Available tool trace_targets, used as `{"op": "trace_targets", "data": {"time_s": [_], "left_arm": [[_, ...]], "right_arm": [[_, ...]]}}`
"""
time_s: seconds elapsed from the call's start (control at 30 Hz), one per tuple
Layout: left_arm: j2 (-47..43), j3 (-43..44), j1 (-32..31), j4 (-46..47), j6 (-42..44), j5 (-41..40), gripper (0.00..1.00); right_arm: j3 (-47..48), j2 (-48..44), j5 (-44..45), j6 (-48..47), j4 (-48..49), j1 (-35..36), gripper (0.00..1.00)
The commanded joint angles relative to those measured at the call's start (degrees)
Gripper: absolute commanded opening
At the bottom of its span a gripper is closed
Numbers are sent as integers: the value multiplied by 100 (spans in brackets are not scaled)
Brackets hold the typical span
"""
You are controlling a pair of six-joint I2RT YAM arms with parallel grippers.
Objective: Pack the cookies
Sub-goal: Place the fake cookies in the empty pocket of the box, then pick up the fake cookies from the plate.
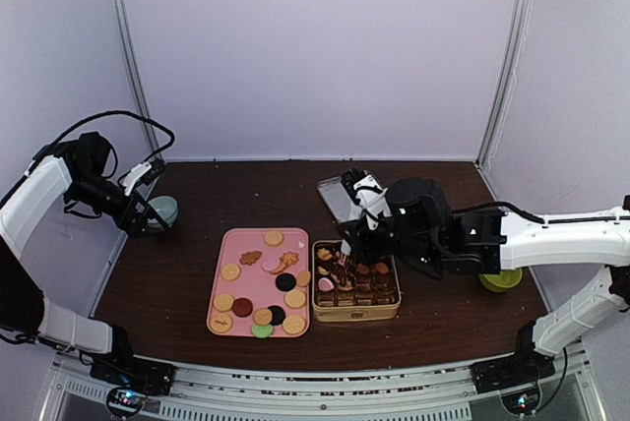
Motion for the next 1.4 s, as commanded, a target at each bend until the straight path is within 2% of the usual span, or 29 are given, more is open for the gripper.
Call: {"op": "trace_targets", "data": {"time_s": [0.0, 0.17, 0.33, 0.67, 0.83, 1.13, 1.37], "left_arm": [[-38, 44, 22, -33, 96, 134, 98], [-55, 44, 28, -33, 104, 130, 98], [-83, 42, 25, -47, 111, 131, 98], [-147, 32, 26, -98, 122, 77, 98], [-171, 10, 27, -99, 131, 47, 98], [-128, 44, 24, -107, 155, 46, 98], [-110, 34, 23, -123, 194, 26, 98]], "right_arm": [[308, -239, 134, -75, 139, 30, 32], [538, -191, 211, -178, 270, 38, 28], [909, 257, 290, -306, 520, 32, 28], [2608, 2268, 416, -544, 591, 6, 31], [3194, 2987, 513, -580, 498, -65, 31], [3788, 3661, 479, -609, 307, -134, 33], [3905, 3920, 531, -706, 275, -135, 34]]}}
